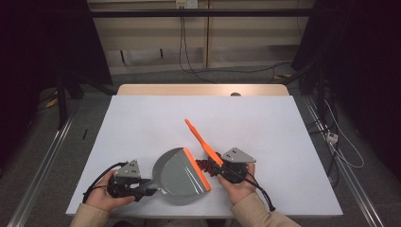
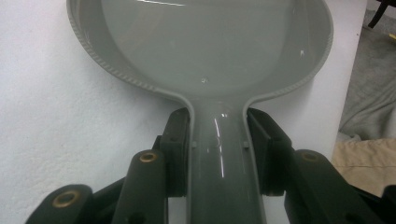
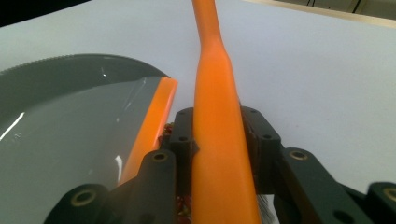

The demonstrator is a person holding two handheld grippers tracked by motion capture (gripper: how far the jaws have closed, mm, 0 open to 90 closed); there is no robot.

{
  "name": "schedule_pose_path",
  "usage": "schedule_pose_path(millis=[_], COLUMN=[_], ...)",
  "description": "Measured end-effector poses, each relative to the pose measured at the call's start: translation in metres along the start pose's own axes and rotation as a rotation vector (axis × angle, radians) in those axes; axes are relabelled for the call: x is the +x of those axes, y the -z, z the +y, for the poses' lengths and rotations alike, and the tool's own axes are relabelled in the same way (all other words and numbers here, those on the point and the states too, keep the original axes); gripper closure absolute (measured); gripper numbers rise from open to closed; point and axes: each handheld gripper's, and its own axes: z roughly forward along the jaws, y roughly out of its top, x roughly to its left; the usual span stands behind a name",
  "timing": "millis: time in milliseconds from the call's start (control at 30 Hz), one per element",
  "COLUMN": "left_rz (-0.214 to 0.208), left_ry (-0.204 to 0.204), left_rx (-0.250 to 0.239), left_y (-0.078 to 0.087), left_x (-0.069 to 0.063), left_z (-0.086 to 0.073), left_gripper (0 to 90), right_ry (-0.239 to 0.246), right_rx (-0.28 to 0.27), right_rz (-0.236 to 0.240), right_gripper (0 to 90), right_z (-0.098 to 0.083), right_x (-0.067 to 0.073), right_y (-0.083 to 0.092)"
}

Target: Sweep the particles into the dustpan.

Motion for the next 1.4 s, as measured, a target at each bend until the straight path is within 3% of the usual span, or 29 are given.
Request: schedule_pose_path(millis=[600,700,1400], left_rz=[0.013,-0.004,-0.005], left_ry=[0.002,0.001,0.009], left_rx=[0.003,0.000,-0.002], left_y=[-0.002,-0.003,-0.004], left_x=[-0.002,-0.002,-0.002], left_z=[0.003,0.003,0.003], left_gripper=[62.3,62.3,62.3], right_ry=[-0.038,-0.045,-0.078], right_rx=[-0.017,-0.018,-0.032], right_rz=[0.031,0.034,0.073], right_gripper=[69.3,69.3,69.3], right_z=[0.001,0.001,0.004], right_x=[0.018,0.020,0.037], right_y=[-0.006,-0.006,-0.014])
